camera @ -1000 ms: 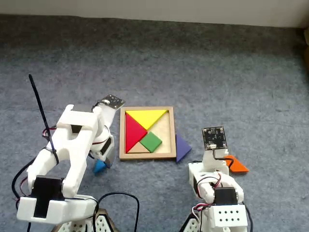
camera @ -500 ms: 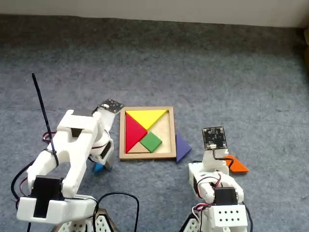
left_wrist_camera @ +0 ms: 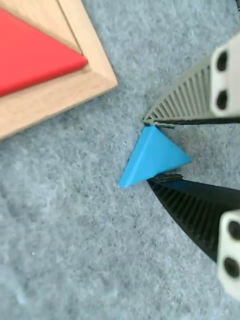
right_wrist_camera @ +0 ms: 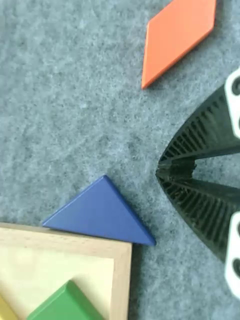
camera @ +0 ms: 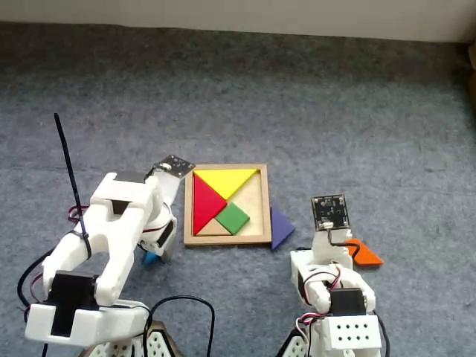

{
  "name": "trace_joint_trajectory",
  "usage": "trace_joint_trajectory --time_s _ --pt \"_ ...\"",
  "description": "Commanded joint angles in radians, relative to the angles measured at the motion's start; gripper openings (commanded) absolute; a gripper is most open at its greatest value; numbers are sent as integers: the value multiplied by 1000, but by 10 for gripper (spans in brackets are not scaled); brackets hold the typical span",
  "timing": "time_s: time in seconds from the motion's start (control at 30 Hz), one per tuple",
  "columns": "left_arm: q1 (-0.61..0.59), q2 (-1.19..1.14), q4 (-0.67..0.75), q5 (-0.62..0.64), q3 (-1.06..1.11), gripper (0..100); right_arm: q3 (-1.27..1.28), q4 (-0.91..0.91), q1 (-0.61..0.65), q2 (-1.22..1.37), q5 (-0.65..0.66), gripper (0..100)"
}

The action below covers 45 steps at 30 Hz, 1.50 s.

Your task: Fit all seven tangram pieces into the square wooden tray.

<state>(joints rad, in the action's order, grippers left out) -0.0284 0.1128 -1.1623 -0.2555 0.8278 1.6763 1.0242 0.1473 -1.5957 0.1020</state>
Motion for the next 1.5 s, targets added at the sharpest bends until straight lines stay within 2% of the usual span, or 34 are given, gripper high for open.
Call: trace_joint_trajectory --time_s 0.0,0.33,0.53,0.67,0.83,1.0,1.2,1.33,1.47 --pt "19 39 21 0 1 116 81 -19 -15 -7 -3 6" --pt "71 41 -20 -63 -140 116 81 -19 -15 -7 -3 6" --pt "166 41 -133 -63 -298 116 81 -19 -15 -7 -3 6" --pt "249 30 -144 -72 -398 119 81 -19 -15 -7 -3 6" --pt "358 28 -135 -221 -449 120 81 -19 -15 -7 -3 6" --pt "421 28 -20 -342 -441 120 81 -19 -15 -7 -3 6" --pt "423 27 120 -459 -441 120 81 -19 -15 -7 -3 6" --pt "427 27 135 -523 -438 120 81 -19 -15 -7 -3 6" --pt "444 27 132 -523 -437 120 81 -19 -15 -7 -3 6"
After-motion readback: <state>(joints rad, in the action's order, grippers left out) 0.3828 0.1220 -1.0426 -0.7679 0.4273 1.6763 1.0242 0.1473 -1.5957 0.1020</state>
